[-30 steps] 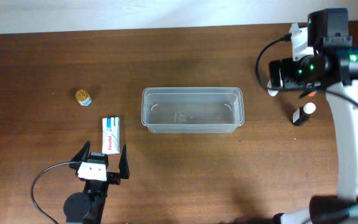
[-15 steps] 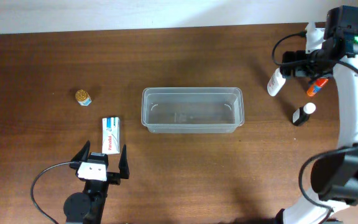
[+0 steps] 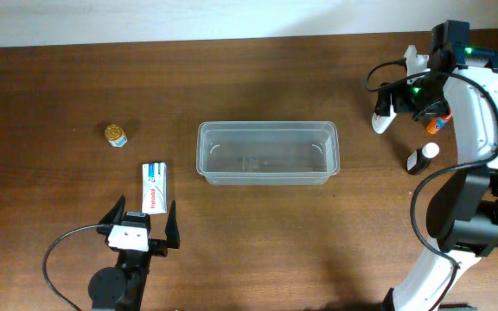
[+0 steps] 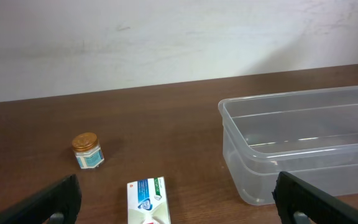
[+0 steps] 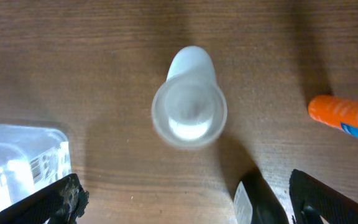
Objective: Pack container
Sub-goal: 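Move the right gripper over the white spray bottle, then lower the right gripper and close it on the white spray bottle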
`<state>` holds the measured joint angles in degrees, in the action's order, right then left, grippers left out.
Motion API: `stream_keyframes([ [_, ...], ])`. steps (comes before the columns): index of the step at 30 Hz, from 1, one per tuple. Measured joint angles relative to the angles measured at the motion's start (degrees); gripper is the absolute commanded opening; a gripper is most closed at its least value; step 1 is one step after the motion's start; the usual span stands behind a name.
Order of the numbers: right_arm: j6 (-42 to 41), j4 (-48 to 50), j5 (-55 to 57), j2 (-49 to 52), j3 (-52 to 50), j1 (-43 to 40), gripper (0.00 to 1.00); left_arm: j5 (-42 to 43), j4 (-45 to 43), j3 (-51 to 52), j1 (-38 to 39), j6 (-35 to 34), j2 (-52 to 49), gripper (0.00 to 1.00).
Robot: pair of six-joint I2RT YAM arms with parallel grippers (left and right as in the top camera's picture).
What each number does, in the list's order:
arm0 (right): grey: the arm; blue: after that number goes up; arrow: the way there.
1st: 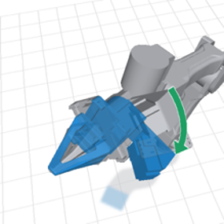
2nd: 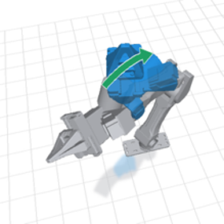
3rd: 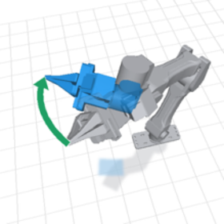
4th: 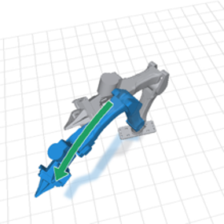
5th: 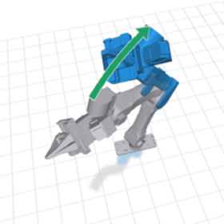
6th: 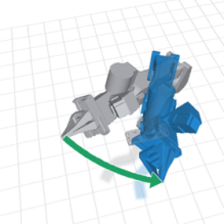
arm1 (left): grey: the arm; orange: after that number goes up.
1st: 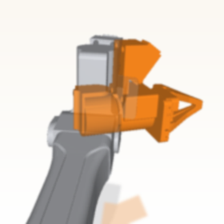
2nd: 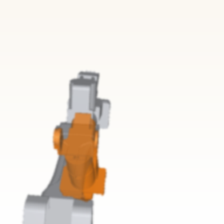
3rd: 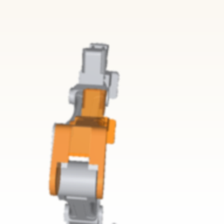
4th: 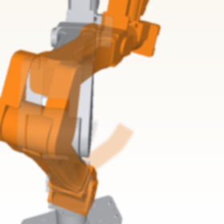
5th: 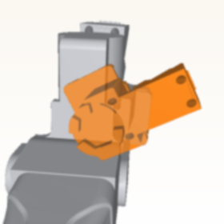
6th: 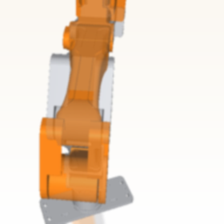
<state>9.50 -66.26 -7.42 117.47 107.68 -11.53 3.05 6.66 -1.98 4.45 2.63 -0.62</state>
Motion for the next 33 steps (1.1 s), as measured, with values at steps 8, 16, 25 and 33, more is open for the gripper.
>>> stream_keyframes([
  [8, 0.0, 3.58, -0.07, 2.4, 0.0, 0.0, 0.99, 0.0, 0.0, 0.0, 0.0, 0.0, 0.0, 0.99],
  [16, 0.13, 5.35, -0.22, 4.68, 0.0, 0.0, 1.0, 0.0, 0.0, 0.0, 0.02, 0.0, 0.0, 1.0],
  [25, 0.17, 8.39, -0.24, 6.25, 0.0, 0.0, 0.96, 0.0, 0.0, 0.0, 0.0, 0.0, 0.0, 0.99],
  [33, 0.15, 10.14, -0.24, 6.25, -0.17, 0.0, 0.9, 0.0, 0.0, 0.0, 0.0, 0.0, 0.0, 0.99],
])
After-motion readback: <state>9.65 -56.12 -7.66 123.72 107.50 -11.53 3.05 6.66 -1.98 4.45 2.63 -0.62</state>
